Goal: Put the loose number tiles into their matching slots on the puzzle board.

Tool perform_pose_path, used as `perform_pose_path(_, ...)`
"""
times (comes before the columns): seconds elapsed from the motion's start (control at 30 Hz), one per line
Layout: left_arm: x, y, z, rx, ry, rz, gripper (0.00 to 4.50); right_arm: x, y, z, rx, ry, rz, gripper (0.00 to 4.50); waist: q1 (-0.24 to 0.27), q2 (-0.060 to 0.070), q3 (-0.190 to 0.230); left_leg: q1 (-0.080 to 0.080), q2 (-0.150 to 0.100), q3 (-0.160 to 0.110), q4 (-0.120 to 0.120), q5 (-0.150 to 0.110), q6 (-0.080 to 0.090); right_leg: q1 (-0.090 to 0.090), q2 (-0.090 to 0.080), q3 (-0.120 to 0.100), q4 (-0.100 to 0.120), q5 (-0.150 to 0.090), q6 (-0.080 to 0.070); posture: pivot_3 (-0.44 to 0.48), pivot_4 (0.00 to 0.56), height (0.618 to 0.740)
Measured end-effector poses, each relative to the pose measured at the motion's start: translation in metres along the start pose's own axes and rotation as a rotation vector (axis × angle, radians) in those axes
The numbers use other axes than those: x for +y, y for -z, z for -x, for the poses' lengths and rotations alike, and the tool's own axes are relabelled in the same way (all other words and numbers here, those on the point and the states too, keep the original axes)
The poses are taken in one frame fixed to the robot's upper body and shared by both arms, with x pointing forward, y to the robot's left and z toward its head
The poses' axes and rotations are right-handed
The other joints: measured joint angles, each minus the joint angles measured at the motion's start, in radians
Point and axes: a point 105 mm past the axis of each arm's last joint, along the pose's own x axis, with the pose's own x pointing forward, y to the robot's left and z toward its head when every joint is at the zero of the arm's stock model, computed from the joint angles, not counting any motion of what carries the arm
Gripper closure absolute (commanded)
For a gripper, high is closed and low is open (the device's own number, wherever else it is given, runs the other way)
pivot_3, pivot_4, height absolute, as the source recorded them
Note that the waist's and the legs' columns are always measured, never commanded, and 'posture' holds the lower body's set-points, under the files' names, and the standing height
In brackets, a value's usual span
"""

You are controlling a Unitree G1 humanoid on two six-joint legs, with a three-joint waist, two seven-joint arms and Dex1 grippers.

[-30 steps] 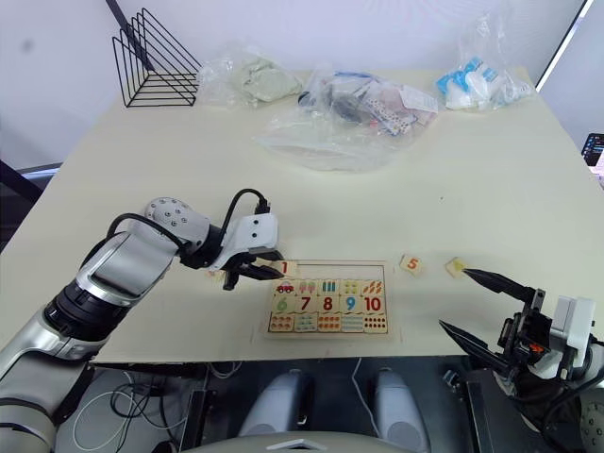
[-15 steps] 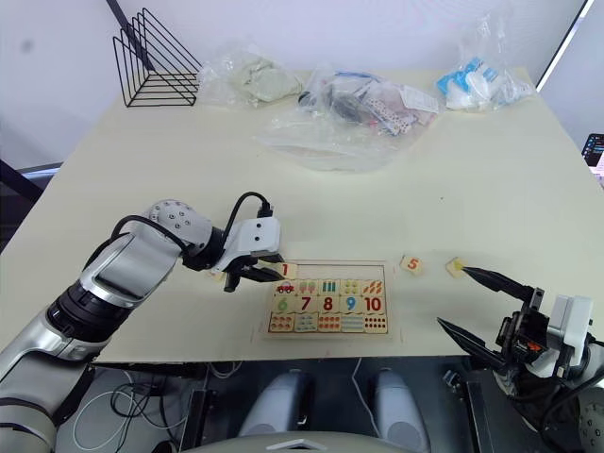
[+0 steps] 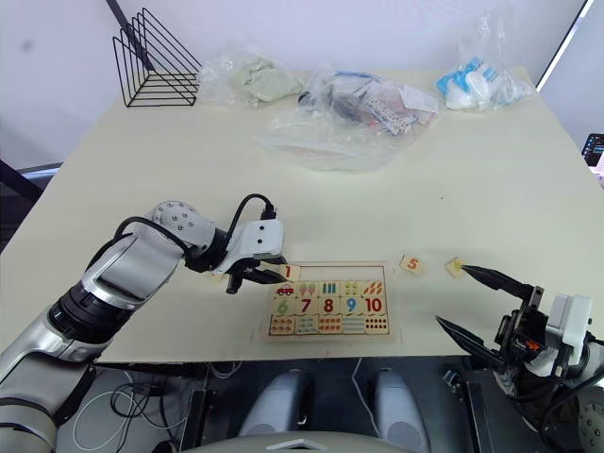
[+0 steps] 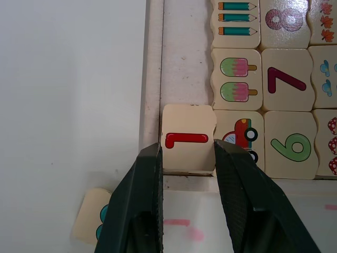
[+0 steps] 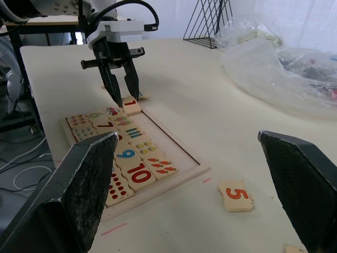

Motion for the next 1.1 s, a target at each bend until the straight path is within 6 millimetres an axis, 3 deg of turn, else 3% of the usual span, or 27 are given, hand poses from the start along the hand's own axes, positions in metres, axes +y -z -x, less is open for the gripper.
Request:
perform_pose_path(0.2,0.000,0.001,0.001,0.003,0.002,0.007,0.32,-0.002,0.000,-0.001,0.007,0.007,-0.007,0.00,0.000,0.000,0.000,0.000,0.000,0.000,0.000,0.000,0.000,0.000,0.000,0.000,0.000,0.000,0.000,0.000,0.150,0.740)
perform_pose_path(0.23,0.000,0.002,0.001,0.007,0.003,0.009,0.08,-0.002,-0.001,-0.002,0.008,0.005,-0.006,0.00,0.000,0.000,0.000,0.000,0.000,0.000,0.000,0.000,0.000,0.000,0.000,0.000,0.000,0.000,0.000,0.000,0.150,0.740)
perform_pose_path(0.53,0.005,-0.005,0.016,-0.022,0.001,0.024,0.08,-0.004,-0.003,-0.004,0.011,0.008,-0.001,0.00,0.000,0.000,0.000,0.000,0.000,0.000,0.000,0.000,0.000,0.000,0.000,0.000,0.000,0.000,0.000,0.000,0.150,0.740)
perform_pose_path(0.7,0.020,-0.011,0.022,-0.094,-0.016,0.061,0.08,-0.005,-0.004,-0.005,0.009,0.006,-0.003,0.00,0.000,0.000,0.000,0.000,0.000,0.000,0.001,0.000,0.000,0.000,0.000,0.000,0.000,0.000,0.000,0.000,0.150,0.740)
perform_pose_path(0.83,0.029,-0.006,0.022,-0.141,-0.020,0.078,1.26,-0.003,-0.003,-0.004,0.014,0.004,-0.010,0.00,0.000,0.000,0.000,0.000,0.000,0.000,0.001,0.000,0.000,0.000,0.000,-0.001,0.000,0.000,0.000,0.000,0.150,0.740)
perform_pose_path(0.93,0.037,0.002,0.021,-0.168,-0.037,0.079,2.96,0.000,-0.002,-0.003,0.016,0.001,-0.012,0.00,0.000,0.000,0.000,0.000,0.000,0.000,0.001,0.000,0.000,0.000,0.000,-0.001,0.000,0.000,0.000,0.000,0.150,0.740)
perform_pose_path(0.97,0.037,0.002,0.020,-0.170,-0.037,0.078,3.08,0.001,-0.002,-0.003,0.015,0.002,-0.012,0.00,0.000,0.000,0.000,0.000,0.000,0.000,0.001,0.000,0.000,0.000,0.000,-0.001,0.000,0.000,0.000,0.000,0.150,0.740)
perform_pose_path(1.0,0.039,0.002,0.018,-0.182,-0.036,0.072,3.59,0.001,-0.002,-0.003,0.015,0.003,-0.014,0.00,0.001,0.000,0.000,-0.001,0.000,0.000,0.001,0.000,0.000,0.000,0.000,-0.001,0.000,0.000,0.000,0.000,0.150,0.740)
perform_pose_path(1.1,0.040,0.002,0.014,-0.218,-0.023,0.035,4.32,0.005,0.000,0.000,0.017,0.002,-0.020,0.00,0.001,0.000,0.000,-0.001,0.000,0.000,0.001,0.000,0.000,0.000,0.000,-0.001,0.000,0.000,0.000,0.000,0.150,0.740)
